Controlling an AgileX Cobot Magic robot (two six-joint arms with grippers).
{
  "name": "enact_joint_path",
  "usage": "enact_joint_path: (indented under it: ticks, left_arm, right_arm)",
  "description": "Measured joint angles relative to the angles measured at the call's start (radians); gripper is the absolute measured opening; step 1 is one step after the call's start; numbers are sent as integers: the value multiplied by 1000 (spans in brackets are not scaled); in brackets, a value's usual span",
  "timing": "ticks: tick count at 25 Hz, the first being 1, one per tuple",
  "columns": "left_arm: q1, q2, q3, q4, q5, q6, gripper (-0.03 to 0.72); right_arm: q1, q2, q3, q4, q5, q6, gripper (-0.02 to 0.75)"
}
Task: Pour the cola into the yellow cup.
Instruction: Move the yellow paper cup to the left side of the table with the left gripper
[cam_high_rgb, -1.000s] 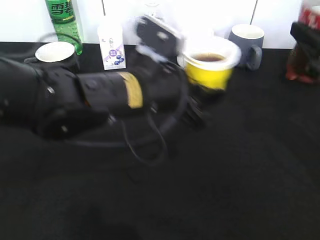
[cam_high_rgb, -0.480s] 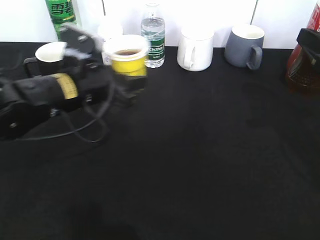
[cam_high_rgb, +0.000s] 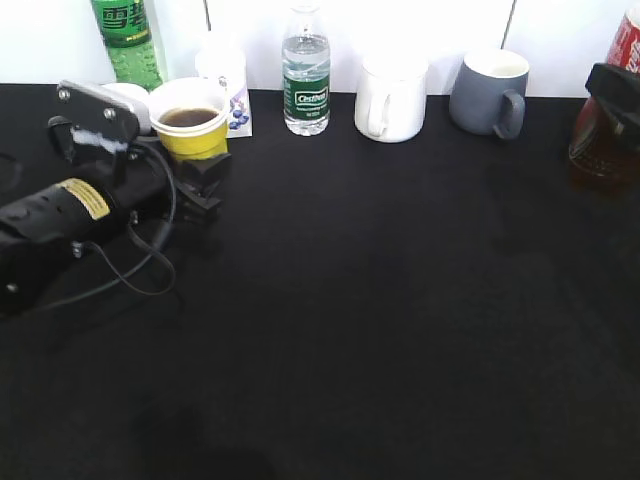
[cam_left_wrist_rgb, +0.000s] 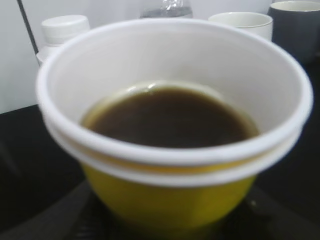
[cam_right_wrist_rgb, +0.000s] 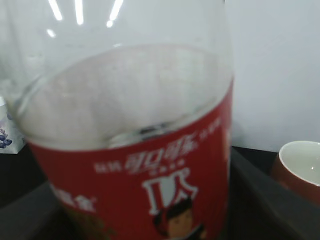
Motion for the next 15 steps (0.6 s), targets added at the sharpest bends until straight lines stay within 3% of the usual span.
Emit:
enact_joint_path:
  ticks: [15]
  left_arm:
    - [0, 168, 0, -35, -93, -17, 437]
  right_arm:
    - [0, 0, 0, 0, -16, 16, 502]
